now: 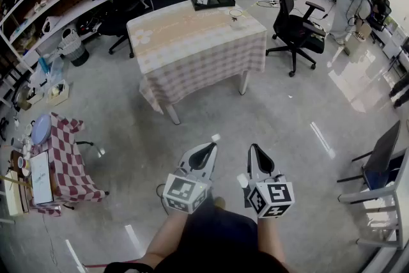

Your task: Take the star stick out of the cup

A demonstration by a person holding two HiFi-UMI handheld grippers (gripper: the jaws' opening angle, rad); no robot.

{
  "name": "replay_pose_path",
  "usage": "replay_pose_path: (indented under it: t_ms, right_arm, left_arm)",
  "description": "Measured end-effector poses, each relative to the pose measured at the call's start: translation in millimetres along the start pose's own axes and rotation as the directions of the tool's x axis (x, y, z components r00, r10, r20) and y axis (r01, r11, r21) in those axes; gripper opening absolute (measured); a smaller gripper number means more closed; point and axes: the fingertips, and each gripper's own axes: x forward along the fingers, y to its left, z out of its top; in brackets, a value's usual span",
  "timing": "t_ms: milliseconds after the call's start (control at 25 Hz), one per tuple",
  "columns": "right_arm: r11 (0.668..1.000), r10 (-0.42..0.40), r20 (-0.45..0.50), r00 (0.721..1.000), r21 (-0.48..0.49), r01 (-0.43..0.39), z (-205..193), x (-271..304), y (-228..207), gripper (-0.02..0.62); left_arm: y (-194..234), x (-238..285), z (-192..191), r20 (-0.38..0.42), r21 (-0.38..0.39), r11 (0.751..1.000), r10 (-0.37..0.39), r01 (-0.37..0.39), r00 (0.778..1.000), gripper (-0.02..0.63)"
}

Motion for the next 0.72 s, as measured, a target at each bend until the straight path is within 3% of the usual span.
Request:
replay_pose_path:
  t_ms: [320,720]
  right_arm:
    - [1.000,-0.026,0.006,1.000,-0.009,0.026,-0.4,13.1,-5.8,0.002]
    - [0.996,-0.081,0.031,0.996,0.036,0.080,21.3,55.3,-42.3,0.002]
  left_arm:
    - [11.4,12.4,-1.8,-0.005,-0.003,1.000,-0.003,0.003,1.000,0.009]
    - [49.3,56.1,13.7,0.000,0.006,0.999,0.040,-0.040,0.999,0.009]
